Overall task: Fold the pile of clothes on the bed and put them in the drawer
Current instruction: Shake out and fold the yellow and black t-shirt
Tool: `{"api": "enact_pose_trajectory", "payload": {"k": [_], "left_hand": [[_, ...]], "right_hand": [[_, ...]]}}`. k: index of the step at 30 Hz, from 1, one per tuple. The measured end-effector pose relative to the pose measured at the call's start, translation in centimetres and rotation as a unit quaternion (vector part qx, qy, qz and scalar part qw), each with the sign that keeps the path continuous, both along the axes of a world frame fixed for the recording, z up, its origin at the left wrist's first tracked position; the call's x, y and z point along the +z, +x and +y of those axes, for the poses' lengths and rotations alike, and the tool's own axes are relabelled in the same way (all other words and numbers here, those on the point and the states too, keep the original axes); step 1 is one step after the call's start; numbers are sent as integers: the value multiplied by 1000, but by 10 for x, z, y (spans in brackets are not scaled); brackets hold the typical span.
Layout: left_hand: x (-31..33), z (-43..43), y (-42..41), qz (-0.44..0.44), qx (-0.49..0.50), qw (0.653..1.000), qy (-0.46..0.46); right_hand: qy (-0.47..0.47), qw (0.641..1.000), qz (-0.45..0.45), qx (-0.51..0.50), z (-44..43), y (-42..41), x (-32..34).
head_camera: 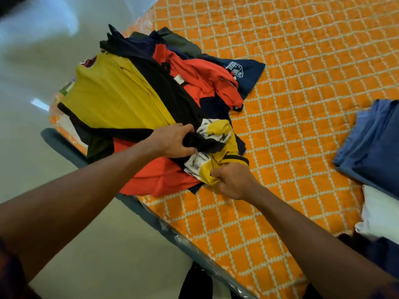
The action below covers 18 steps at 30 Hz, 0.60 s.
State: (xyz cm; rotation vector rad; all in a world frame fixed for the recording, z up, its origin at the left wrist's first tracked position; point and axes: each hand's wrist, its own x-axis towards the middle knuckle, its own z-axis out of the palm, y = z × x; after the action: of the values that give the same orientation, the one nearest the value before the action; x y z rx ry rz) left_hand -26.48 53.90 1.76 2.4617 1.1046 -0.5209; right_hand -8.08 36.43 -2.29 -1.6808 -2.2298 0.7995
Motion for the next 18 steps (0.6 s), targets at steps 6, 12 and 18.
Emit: {"api": "enact_pose_trajectory", "payload": {"k": [6, 12, 18], "left_hand": [[-1, -73, 16, -164, -14, 986, -1], [42, -122, 34, -388, 459, 739, -306], [48, -149, 16, -362, 545, 686, -318]], "right_hand": [[-156, 979, -115, 64, -74, 19, 2], [-407, 847, -328, 96, -160, 73, 29], [-397, 865, -295, -84, -195, 137, 51]]}}
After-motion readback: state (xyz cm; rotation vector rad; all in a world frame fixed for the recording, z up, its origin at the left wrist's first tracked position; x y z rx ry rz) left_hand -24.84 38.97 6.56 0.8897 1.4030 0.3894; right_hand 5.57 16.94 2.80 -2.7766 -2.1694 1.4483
